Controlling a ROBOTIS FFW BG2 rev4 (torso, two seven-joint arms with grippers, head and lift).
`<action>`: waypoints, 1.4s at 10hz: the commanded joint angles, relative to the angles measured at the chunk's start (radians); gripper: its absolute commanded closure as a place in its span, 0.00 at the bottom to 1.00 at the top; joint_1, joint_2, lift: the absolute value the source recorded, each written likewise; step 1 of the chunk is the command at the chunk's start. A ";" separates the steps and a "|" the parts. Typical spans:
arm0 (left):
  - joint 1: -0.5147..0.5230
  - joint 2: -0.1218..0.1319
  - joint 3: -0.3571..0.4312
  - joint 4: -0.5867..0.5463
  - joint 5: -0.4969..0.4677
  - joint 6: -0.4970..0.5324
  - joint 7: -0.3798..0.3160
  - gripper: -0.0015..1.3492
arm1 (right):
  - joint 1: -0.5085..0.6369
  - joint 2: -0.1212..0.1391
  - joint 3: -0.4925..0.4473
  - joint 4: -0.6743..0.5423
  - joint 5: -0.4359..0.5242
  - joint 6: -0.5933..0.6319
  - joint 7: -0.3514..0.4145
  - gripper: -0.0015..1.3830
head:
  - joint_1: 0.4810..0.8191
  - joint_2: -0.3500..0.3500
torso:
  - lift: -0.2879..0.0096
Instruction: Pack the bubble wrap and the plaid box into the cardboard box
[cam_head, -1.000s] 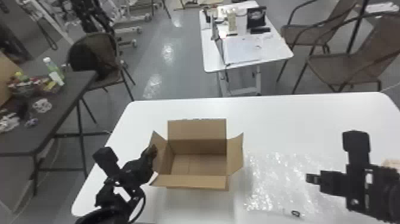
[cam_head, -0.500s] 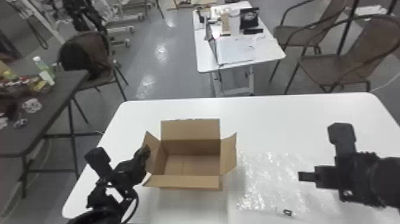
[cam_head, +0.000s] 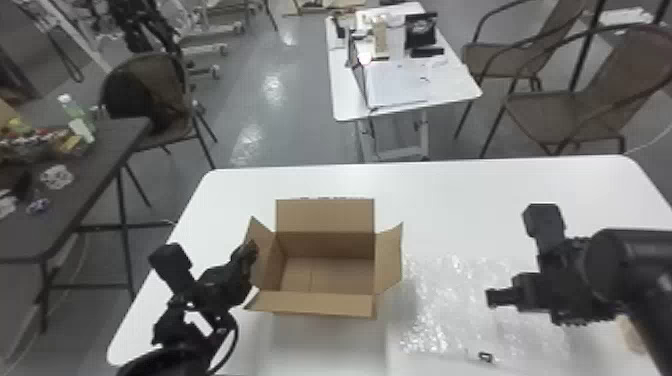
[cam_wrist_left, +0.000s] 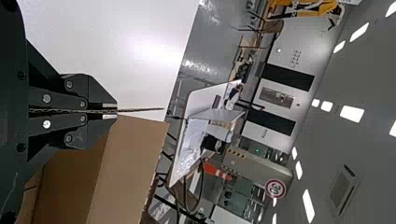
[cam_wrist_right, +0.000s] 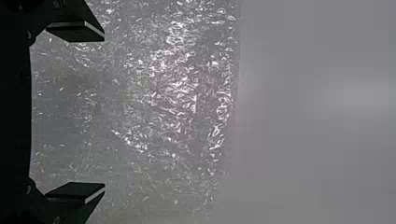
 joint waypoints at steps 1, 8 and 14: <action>0.000 -0.003 -0.012 0.000 0.000 0.002 0.003 0.89 | -0.053 0.011 0.000 0.103 0.005 -0.002 -0.009 0.12 | 0.63 0.83 | 0.91; 0.007 -0.003 -0.035 0.005 0.010 -0.004 0.021 0.89 | -0.202 0.016 0.041 0.474 -0.036 -0.179 0.188 0.81 | 0.63 0.84 | 0.91; 0.014 -0.003 -0.034 0.005 0.014 -0.010 0.023 0.89 | -0.003 -0.005 -0.137 0.057 -0.185 -0.081 0.185 0.86 | 0.63 0.87 | 0.91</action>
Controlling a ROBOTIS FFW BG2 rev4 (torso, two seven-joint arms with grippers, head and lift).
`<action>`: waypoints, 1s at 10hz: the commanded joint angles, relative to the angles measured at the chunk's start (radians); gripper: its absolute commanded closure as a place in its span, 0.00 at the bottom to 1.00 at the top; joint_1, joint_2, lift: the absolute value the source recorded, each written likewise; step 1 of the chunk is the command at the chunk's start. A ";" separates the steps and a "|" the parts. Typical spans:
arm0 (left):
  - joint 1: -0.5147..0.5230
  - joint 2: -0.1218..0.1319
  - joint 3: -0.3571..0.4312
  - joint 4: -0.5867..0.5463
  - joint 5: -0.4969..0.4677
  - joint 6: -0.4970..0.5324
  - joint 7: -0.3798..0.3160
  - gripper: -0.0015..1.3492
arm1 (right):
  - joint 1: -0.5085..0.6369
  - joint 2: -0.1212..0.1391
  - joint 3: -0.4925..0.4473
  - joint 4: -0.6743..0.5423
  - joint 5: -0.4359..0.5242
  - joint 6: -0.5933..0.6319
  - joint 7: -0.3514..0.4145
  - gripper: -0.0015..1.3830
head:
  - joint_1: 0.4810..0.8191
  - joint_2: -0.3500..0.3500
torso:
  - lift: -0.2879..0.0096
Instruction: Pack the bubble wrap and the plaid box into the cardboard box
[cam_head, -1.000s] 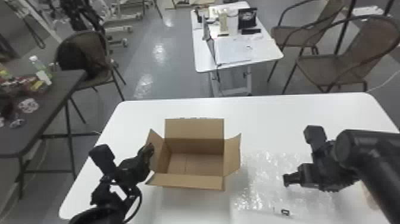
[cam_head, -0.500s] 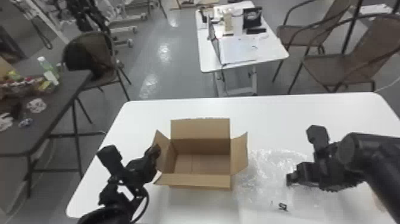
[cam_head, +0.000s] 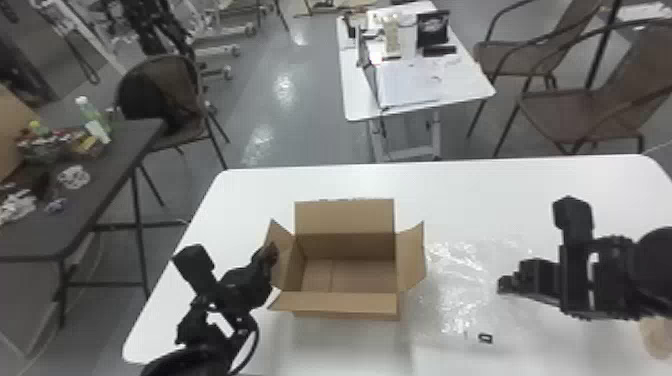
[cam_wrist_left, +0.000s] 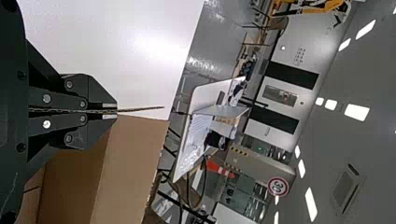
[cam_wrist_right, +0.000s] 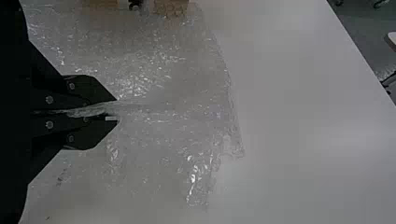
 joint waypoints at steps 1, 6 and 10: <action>0.004 -0.003 0.001 0.000 0.002 -0.001 0.000 0.89 | 0.067 -0.005 -0.066 -0.148 -0.025 0.078 -0.020 0.86 | 0.63 0.87 | 0.91; 0.013 -0.003 0.004 0.002 0.008 -0.010 0.003 0.89 | 0.274 -0.126 -0.353 -0.581 -0.634 0.287 -0.486 0.87 | 0.63 0.75 | 0.91; 0.013 -0.003 0.004 0.003 0.005 -0.010 0.003 0.89 | 0.263 -0.221 -0.442 -0.628 -1.276 0.302 -0.828 0.87 | 0.63 0.70 | 0.91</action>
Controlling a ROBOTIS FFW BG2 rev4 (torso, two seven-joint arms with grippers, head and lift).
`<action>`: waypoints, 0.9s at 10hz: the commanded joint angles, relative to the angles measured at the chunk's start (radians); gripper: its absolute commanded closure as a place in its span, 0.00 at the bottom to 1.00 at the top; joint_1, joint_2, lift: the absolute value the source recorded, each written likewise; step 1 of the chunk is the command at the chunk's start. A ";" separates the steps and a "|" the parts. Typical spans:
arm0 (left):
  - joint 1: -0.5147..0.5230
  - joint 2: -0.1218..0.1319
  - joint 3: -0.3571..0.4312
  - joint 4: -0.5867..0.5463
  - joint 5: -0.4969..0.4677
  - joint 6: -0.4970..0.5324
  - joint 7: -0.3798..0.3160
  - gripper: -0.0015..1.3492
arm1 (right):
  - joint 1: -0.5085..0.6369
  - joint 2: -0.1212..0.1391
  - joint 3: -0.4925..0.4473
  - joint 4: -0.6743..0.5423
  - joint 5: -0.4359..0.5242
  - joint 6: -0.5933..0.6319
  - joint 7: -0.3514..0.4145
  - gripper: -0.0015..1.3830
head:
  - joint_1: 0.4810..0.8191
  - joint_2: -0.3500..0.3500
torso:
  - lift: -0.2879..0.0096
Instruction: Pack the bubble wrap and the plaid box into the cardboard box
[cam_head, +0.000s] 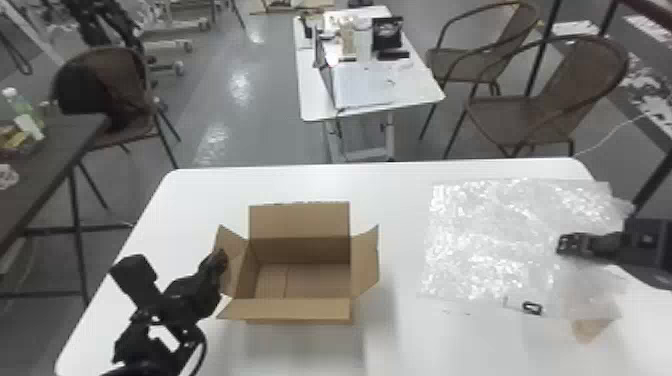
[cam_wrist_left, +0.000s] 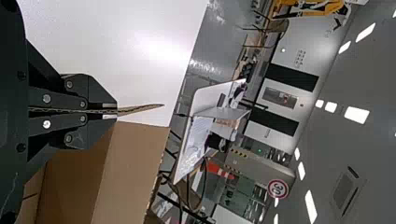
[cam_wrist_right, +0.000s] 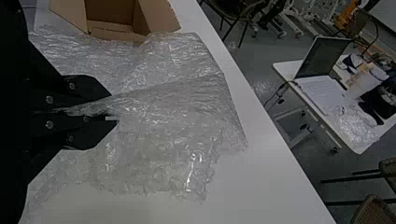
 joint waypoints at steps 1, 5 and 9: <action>-0.003 -0.003 -0.001 0.000 -0.005 0.004 0.000 0.89 | -0.038 -0.021 0.021 0.019 -0.127 0.001 -0.013 0.87 | 0.63 0.71 | 0.91; -0.020 -0.003 -0.015 0.011 -0.016 0.008 0.000 0.89 | -0.161 0.027 0.174 0.123 -0.126 -0.010 -0.008 0.89 | 0.63 0.80 | 0.91; -0.020 -0.003 -0.017 0.014 -0.010 0.008 0.003 0.89 | -0.265 0.122 0.392 0.318 0.667 -0.194 0.782 0.92 | 0.63 0.91 | 0.91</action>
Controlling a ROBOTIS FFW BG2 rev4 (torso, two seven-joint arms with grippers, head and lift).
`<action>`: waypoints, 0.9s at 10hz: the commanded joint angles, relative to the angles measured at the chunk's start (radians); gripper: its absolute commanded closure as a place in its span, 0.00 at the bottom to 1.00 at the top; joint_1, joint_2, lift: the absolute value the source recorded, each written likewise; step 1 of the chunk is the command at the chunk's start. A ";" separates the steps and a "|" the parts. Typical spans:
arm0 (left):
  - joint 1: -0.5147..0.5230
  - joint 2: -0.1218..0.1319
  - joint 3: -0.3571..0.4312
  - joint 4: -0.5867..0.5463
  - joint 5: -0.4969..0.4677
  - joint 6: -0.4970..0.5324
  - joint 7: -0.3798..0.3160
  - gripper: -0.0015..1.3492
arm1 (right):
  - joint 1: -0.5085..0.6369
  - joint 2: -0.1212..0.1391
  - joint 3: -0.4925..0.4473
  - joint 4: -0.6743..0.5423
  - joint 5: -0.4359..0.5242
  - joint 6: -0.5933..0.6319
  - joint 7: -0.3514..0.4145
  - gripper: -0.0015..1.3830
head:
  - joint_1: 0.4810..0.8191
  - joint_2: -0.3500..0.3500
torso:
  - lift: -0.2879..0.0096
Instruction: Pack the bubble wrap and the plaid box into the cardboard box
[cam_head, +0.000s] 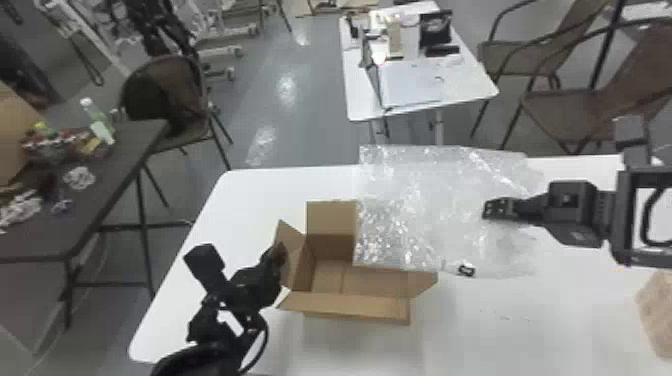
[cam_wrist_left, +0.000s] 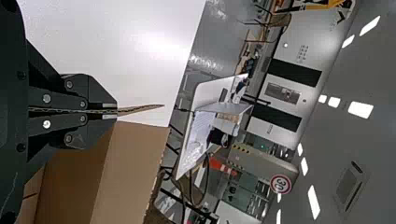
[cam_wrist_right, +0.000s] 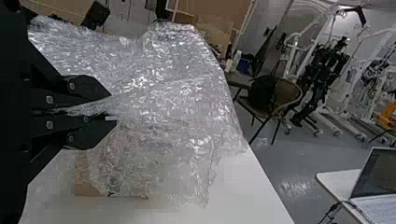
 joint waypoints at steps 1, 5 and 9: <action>-0.001 -0.003 -0.009 0.000 0.006 -0.001 0.001 0.89 | -0.068 0.005 0.139 0.111 0.277 -0.125 0.194 0.92 | 0.63 0.93 | 0.91; 0.008 0.002 -0.023 0.000 0.013 -0.002 0.023 0.89 | -0.114 0.051 0.210 0.271 0.321 -0.169 0.243 0.92 | 0.63 0.97 | 0.91; -0.001 0.009 -0.037 0.005 0.006 0.007 0.024 0.89 | -0.173 0.073 0.343 0.338 0.146 -0.154 0.249 0.92 | 0.63 1.00 | 0.91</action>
